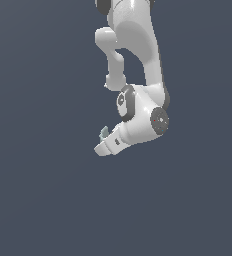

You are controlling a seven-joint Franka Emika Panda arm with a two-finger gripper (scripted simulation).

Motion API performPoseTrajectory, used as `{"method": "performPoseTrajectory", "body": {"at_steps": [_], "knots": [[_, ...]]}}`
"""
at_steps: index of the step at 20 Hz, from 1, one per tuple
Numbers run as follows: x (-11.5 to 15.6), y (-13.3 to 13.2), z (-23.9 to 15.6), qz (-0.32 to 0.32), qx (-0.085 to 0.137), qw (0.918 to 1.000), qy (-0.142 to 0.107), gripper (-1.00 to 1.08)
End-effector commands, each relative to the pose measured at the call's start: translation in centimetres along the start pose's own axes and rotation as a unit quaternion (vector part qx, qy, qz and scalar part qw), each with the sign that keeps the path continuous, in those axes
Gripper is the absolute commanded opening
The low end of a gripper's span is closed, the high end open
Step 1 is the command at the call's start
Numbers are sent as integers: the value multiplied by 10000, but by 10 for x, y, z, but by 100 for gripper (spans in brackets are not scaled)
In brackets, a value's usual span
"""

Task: Pick up the object and move it to a goal position.

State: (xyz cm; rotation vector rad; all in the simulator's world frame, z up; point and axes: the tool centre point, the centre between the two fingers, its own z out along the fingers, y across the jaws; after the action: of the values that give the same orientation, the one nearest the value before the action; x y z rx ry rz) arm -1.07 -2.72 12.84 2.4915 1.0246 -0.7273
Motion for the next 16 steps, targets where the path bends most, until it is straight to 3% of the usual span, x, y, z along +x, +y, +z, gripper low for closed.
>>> {"method": "performPoseTrajectory", "body": {"at_steps": [1, 10, 16], "knots": [[0, 0, 2, -26, -11, 10000, -54, 28], [0, 0, 5, -183, -79, 9994, -275, 28], [-2, 3, 6, -550, -236, 9961, -649, 28]]}}
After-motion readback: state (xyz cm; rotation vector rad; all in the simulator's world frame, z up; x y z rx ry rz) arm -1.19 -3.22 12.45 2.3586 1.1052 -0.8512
